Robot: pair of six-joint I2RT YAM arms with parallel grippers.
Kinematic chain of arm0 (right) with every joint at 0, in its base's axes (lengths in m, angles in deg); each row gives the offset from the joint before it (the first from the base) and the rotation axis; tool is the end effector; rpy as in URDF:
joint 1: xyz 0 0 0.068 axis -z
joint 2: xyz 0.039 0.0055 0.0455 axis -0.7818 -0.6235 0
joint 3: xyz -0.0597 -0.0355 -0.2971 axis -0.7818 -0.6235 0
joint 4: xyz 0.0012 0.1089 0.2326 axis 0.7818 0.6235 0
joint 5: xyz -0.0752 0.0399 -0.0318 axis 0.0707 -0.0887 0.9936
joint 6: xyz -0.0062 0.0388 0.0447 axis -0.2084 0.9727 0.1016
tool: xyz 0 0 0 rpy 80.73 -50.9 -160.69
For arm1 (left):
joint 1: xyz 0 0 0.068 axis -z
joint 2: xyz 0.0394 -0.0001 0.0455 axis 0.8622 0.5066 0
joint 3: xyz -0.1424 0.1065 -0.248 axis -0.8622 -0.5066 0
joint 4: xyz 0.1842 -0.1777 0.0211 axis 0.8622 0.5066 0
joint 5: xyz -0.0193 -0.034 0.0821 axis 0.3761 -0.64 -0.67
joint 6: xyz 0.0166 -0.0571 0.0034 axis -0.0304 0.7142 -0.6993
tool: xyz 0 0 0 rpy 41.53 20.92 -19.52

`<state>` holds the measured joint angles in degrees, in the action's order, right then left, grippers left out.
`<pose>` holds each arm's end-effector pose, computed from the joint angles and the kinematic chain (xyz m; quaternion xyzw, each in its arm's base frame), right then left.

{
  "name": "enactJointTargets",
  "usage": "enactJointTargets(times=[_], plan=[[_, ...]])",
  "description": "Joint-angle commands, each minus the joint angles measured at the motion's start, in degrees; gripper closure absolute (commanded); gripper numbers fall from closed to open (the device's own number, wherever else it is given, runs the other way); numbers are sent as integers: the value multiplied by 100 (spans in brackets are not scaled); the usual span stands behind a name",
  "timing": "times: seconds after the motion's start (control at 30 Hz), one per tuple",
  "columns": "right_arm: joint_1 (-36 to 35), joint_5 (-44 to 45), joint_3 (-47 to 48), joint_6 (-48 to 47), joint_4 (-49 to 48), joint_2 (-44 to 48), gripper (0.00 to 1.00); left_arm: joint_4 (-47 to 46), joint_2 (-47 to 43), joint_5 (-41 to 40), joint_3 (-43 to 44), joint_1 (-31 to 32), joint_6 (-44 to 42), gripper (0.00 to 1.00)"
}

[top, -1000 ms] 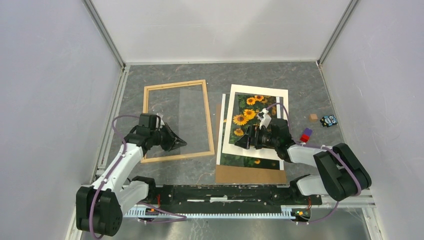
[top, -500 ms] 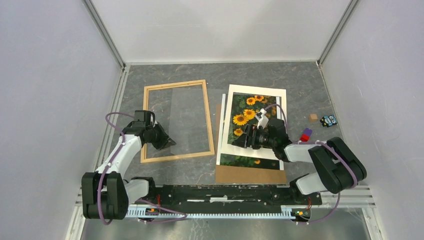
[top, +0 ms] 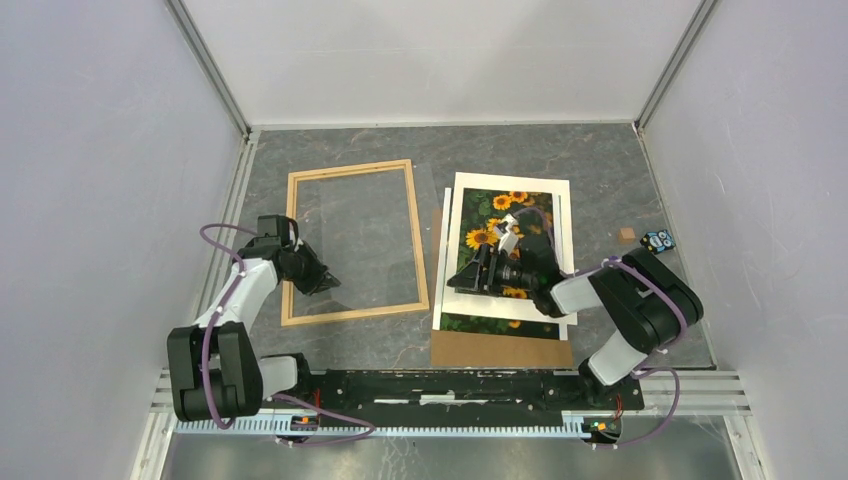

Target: Put the photo into the frame

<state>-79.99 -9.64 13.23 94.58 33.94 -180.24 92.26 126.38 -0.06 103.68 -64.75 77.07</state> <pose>0.2180 0.1479 0.1524 0.0151 0.8285 0.5222 0.2017 0.1987 0.0034 0.2109 -0.3195 0.9120 -0.2143 0.1423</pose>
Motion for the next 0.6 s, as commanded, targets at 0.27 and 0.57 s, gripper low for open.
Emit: enactJointTargets(times=[0.27, 0.57], plan=[[-97, -250, 1031, 663, -1121, -1223, 30, -143, 168, 208, 279, -94, -500, 98], [-1, -234, 1447, 33, -415, -1447, 26, -194, 231, 335, 288, -96, -551, 98]])
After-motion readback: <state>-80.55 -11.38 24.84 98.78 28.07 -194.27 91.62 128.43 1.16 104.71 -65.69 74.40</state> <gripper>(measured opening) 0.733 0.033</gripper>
